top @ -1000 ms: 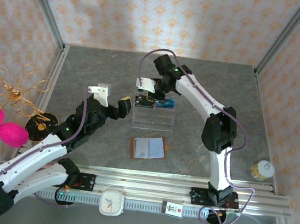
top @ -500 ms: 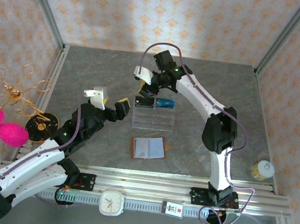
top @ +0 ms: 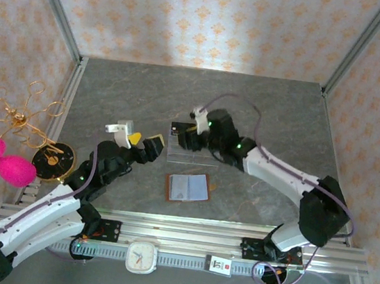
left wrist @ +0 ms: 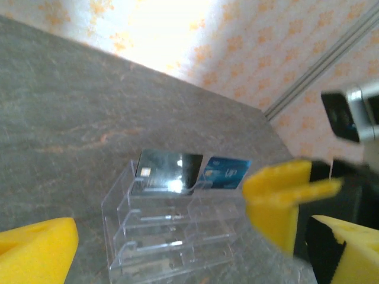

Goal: Take the credit cards out of the card holder

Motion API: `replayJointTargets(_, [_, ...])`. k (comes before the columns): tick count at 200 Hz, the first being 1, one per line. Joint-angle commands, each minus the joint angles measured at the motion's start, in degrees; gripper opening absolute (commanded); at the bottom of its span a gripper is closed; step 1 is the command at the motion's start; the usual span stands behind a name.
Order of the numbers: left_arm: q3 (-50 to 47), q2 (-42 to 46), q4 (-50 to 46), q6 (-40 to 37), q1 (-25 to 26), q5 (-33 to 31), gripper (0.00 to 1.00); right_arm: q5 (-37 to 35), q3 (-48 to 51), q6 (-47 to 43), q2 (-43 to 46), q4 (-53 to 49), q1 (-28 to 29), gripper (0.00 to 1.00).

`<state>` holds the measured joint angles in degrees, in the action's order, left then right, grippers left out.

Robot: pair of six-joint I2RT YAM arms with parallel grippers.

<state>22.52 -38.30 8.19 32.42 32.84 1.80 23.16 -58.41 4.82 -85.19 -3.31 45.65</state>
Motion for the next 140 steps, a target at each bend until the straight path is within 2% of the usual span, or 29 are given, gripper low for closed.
replayJointTargets(1, [-2.31,1.12,1.63,3.75,-0.58,3.35,0.97,-11.43,5.14,8.82,-0.19,-3.63,7.13,0.44])
replayJointTargets(22, [-3.30,1.23,-0.27,5.22,-0.63,3.10,0.95,-16.98,7.80,11.58,-2.82,-6.82,13.35,0.44])
replayJointTargets(45, [-5.19,2.11,-0.13,6.50,-0.57,4.18,0.90,-20.53,7.86,12.19,-5.29,-7.06,17.15,0.44])
replayJointTargets(62, [-6.19,2.63,-0.36,7.03,-0.58,4.26,0.86,-21.84,7.03,11.49,-7.23,-7.51,18.14,0.44])
replayJointTargets(140, [-6.36,-1.34,-0.36,7.72,-0.58,5.83,0.81,-27.45,3.67,9.33,-14.06,-12.54,21.73,0.44])
